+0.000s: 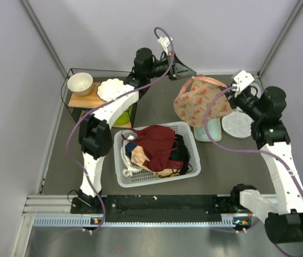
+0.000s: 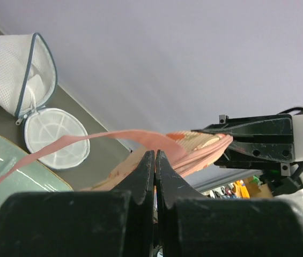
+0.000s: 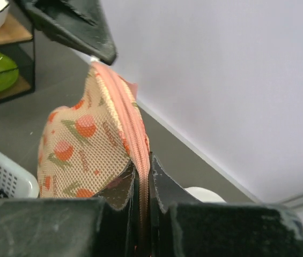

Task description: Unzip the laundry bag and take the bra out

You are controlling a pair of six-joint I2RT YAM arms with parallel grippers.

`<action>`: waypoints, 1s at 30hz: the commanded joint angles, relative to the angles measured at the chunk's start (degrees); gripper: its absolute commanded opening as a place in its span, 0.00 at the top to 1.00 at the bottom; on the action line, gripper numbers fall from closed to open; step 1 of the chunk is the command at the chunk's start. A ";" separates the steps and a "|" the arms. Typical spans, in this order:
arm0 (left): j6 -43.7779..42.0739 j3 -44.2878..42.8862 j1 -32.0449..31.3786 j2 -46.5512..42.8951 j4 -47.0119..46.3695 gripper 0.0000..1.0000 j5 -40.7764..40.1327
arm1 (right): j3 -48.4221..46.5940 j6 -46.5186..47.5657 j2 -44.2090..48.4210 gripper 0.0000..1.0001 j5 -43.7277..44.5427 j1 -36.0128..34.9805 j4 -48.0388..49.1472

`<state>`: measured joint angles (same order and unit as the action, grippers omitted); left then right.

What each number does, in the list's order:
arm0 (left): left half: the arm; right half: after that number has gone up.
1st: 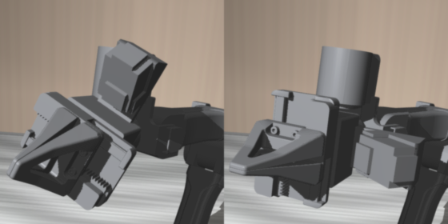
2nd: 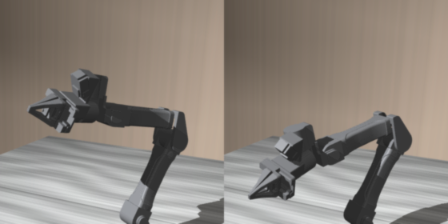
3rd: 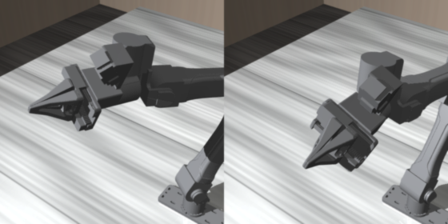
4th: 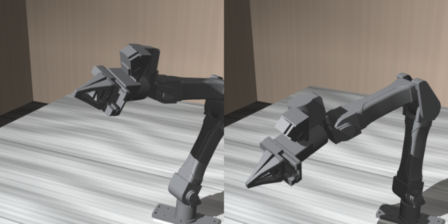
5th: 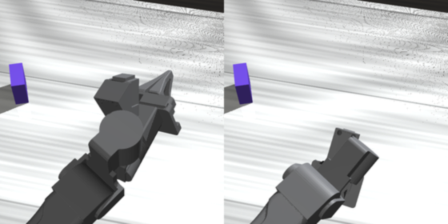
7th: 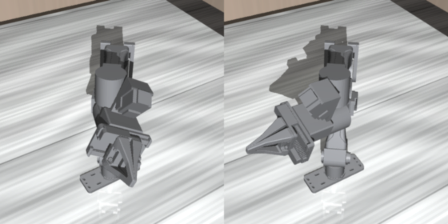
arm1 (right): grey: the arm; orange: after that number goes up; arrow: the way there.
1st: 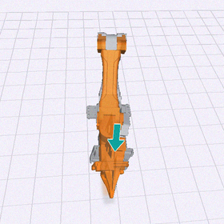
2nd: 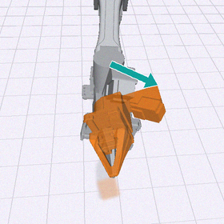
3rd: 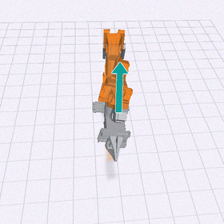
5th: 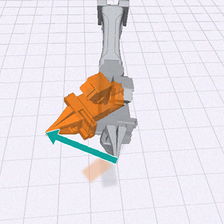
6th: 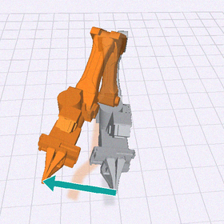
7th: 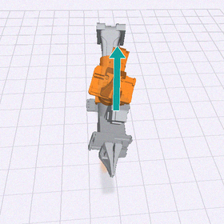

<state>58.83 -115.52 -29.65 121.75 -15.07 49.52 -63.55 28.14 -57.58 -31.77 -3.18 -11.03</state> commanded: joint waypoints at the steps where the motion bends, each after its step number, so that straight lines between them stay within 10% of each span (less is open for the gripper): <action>1: -1.70 3.99 4.16 -5.82 -1.10 1.00 -6.01 | 9.91 -15.38 7.90 1.00 15.40 2.83 24.43; 14: -3.72 -5.32 4.69 -1.79 4.69 1.00 -6.80 | 46.81 -43.67 27.50 1.00 36.58 2.92 43.98; 30: -7.15 -5.07 3.55 -1.43 9.98 1.00 -2.14 | 48.26 -40.45 39.13 0.93 37.57 2.92 21.68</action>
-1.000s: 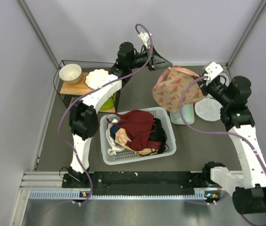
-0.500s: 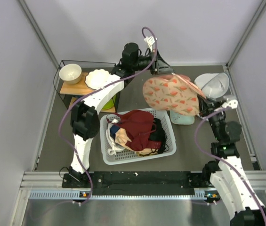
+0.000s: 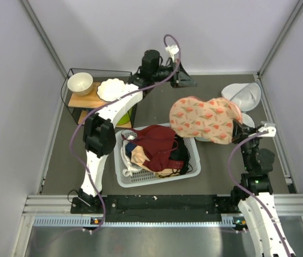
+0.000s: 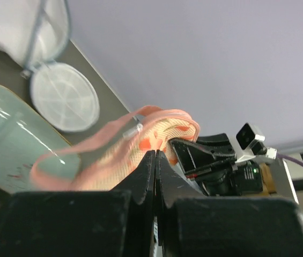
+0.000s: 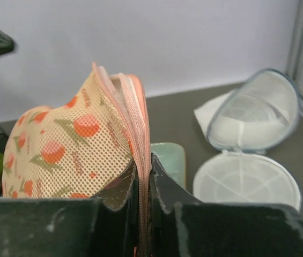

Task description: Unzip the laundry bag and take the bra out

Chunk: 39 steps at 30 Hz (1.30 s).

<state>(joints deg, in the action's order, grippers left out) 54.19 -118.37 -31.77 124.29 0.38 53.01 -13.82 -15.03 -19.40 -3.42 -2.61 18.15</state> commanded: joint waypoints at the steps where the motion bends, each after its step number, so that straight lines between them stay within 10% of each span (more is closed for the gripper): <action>1: -1.99 -1.26 5.49 -4.40 -6.70 1.00 -5.38 | -2.51 3.77 0.42 0.81 8.96 2.44 -8.65; 2: -1.64 1.44 5.40 -4.93 -7.93 1.00 -5.38 | -4.70 4.12 -0.20 0.58 7.65 2.35 -9.44; 5: -0.93 4.80 4.44 -6.34 -10.31 1.00 -5.47 | -11.89 5.97 -5.01 0.33 0.91 2.35 -14.53; 7: -0.85 4.90 3.30 -6.08 -10.66 1.00 -5.38 | -14.82 6.15 -7.05 0.35 -1.23 2.35 -17.52; 9: -0.76 4.64 2.68 -5.46 -10.67 1.00 -5.38 | -16.23 5.36 -8.63 0.78 0.51 2.35 -17.98; 11: -1.11 4.29 2.15 -5.11 -10.05 1.00 -5.55 | -16.32 4.66 -9.43 0.89 4.36 2.35 -18.67; 14: -1.02 5.68 1.80 -5.37 -9.96 1.00 -5.38 | -18.24 3.78 -11.36 0.46 11.12 2.35 -24.54; 17: -1.63 7.88 1.54 -6.68 -9.96 1.00 -5.99 | -21.14 2.19 -12.59 0.26 20.08 2.35 -31.48; 26: -8.57 9.29 -0.75 -9.93 -1.55 1.00 -9.41 | -28.28 -7.37 -24.27 0.14 13.12 13.75 -43.38; 39: -14.73 13.60 -6.02 -12.58 2.78 1.00 -7.49 | -15.01 -10.29 -31.73 0.12 9.75 24.32 -30.64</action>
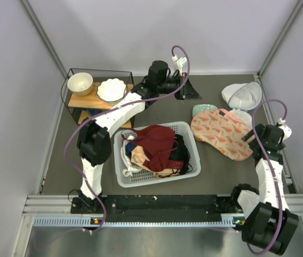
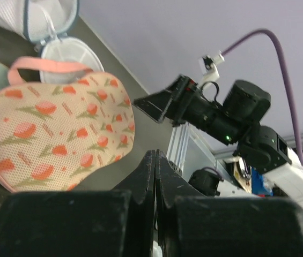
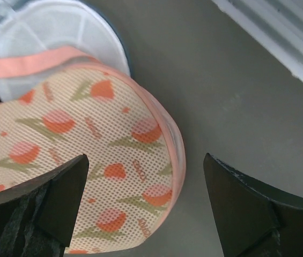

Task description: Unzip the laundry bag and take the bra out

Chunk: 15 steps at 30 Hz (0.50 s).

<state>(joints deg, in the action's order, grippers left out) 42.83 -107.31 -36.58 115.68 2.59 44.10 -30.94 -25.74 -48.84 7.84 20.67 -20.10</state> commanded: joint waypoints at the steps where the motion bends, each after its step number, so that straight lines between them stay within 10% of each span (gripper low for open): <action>1: -3.45 3.67 -1.56 -4.14 0.57 1.00 1.43 | 3.68 0.08 -3.10 0.10 -2.64 1.65 8.92; 6: -3.28 5.27 -1.66 -3.27 -0.74 1.00 1.78 | 8.79 -1.95 -4.07 0.11 -9.77 7.37 21.86; 15: -5.56 6.76 -0.43 -3.18 0.05 1.00 2.93 | 12.83 -4.50 -8.38 0.44 -7.57 9.04 21.59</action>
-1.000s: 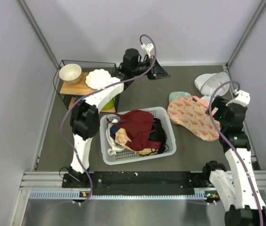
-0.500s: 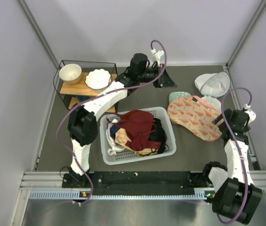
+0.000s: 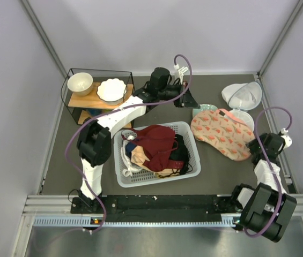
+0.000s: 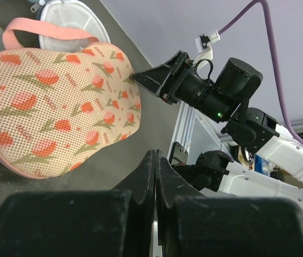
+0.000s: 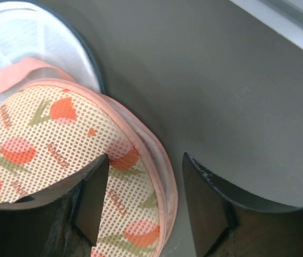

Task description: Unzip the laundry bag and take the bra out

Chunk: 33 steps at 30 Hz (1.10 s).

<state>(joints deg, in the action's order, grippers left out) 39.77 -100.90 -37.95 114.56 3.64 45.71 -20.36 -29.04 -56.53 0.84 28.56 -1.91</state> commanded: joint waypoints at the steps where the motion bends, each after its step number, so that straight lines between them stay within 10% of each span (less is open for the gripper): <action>1: -2.24 0.62 1.21 -2.15 -1.00 1.00 1.39 | 3.04 -1.11 -0.42 0.49 -0.58 1.15 3.93; 9: -1.36 1.50 2.09 -3.64 -1.80 1.00 1.13 | 3.40 2.22 1.94 0.62 -4.09 1.15 4.03; 12: -1.71 1.76 2.10 -4.35 -1.44 1.00 0.52 | 1.47 2.50 3.18 0.15 -1.03 1.24 -1.42; 15: -1.54 1.41 2.09 -4.52 -1.53 1.00 0.60 | 2.08 -0.30 2.40 0.09 -1.63 1.24 -1.43; 23: -3.82 -1.58 2.18 -3.91 2.16 1.00 1.66 | 0.94 -0.76 -4.27 0.52 -6.64 1.33 3.04; 27: -4.00 -1.75 2.18 -4.17 1.29 1.00 5.07 | -0.55 -1.10 -6.75 1.00 -7.52 1.33 2.97; 33: -2.86 -2.63 2.18 -3.82 0.84 1.00 7.90 | -1.34 -2.34 3.85 1.00 -8.57 1.33 -2.03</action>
<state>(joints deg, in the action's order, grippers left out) 37.34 -100.75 -35.92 114.10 6.57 50.70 -19.20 -30.37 -60.75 -6.42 29.50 -0.60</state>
